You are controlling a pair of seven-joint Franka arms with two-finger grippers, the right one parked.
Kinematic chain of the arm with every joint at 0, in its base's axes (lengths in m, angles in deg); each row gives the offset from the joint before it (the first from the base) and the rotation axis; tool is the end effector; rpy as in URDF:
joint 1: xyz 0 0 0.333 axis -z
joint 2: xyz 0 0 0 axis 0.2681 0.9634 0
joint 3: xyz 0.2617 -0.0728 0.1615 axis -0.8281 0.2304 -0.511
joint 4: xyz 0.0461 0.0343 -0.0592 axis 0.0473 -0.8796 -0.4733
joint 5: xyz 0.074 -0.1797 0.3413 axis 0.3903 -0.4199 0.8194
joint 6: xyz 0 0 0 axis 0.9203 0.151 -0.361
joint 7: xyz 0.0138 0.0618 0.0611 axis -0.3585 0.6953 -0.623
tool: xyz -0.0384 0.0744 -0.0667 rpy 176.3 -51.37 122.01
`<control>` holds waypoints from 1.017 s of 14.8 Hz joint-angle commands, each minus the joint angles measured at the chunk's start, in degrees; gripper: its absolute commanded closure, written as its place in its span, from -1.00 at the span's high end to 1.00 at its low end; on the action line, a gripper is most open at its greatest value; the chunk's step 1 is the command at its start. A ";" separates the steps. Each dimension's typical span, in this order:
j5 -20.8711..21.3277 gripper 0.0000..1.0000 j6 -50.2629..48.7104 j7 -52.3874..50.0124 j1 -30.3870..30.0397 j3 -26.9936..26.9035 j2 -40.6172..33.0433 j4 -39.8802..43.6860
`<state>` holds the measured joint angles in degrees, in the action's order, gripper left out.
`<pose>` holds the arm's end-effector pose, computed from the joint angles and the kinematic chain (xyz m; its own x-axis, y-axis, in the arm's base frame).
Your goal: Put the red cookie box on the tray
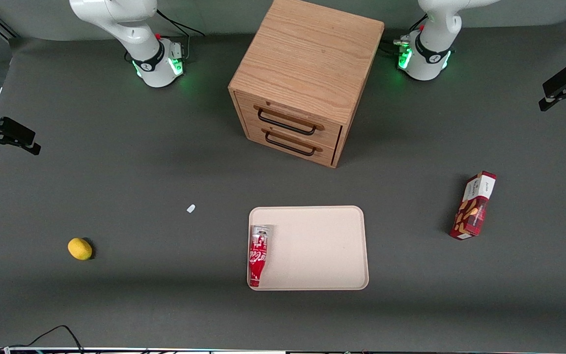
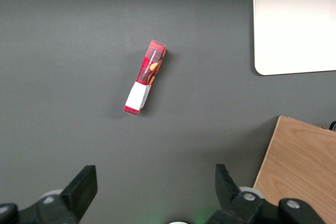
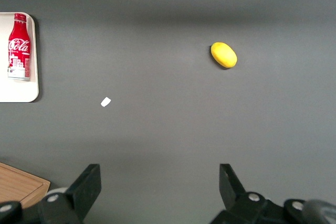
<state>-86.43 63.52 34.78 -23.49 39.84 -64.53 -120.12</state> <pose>0.5120 0.0079 0.6859 0.9984 -0.0515 0.0214 -0.0517 -0.9986 0.0073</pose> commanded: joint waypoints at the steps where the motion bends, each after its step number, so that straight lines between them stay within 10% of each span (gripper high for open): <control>1: 0.67 1.00 -1.52 -0.30 -0.32 0.34 -0.27 0.47; 15: 4.17 1.00 9.71 11.10 0.03 0.25 10.35 -4.10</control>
<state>-84.14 69.93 41.02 -23.49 39.93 -57.06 -123.12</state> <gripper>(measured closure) 0.000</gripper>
